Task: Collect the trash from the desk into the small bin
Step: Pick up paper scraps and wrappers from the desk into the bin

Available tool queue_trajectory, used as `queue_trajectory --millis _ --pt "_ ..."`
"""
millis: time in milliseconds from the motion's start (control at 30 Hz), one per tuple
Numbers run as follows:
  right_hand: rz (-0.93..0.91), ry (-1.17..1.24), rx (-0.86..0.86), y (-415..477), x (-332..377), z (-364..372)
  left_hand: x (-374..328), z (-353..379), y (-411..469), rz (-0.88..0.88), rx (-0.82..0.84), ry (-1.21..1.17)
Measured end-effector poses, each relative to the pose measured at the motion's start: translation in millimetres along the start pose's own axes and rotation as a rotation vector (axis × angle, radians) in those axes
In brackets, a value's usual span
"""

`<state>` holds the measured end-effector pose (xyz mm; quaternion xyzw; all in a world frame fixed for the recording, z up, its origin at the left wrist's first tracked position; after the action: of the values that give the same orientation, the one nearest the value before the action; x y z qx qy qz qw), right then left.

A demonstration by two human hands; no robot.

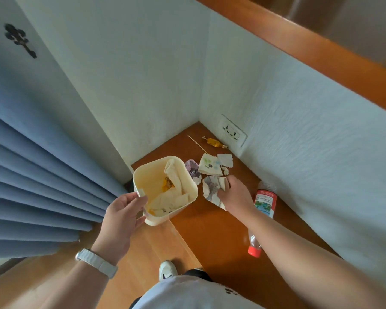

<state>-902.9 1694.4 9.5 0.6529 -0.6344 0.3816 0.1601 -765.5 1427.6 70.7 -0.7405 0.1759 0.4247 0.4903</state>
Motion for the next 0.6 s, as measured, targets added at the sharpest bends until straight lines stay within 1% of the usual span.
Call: queue_trajectory --millis 233,433,533,600 --pt "-0.1 0.153 -0.089 -27 55 -32 -6 -8 -4 0.029 0.028 -0.008" --pt "-0.263 0.375 -0.193 -49 116 -57 -11 -22 -13 0.054 0.03 -0.014" --pt "-0.323 0.41 -0.132 -61 143 -56 -11 -29 -17 0.058 0.025 -0.011" --pt "-0.36 0.337 -0.029 -67 157 -47 -11 -34 -19 0.072 0.026 -0.003"
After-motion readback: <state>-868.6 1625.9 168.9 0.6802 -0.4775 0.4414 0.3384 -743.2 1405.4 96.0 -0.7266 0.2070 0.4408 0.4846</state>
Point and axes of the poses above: each hand's wrist, its own y-axis towards the middle knuckle, its own z-axis out of the palm, x = y × z, the point moved 1 cm from there along y, towards the middle knuckle, and after that the axes turned 7 degrees about y, right-handed, at the moved point
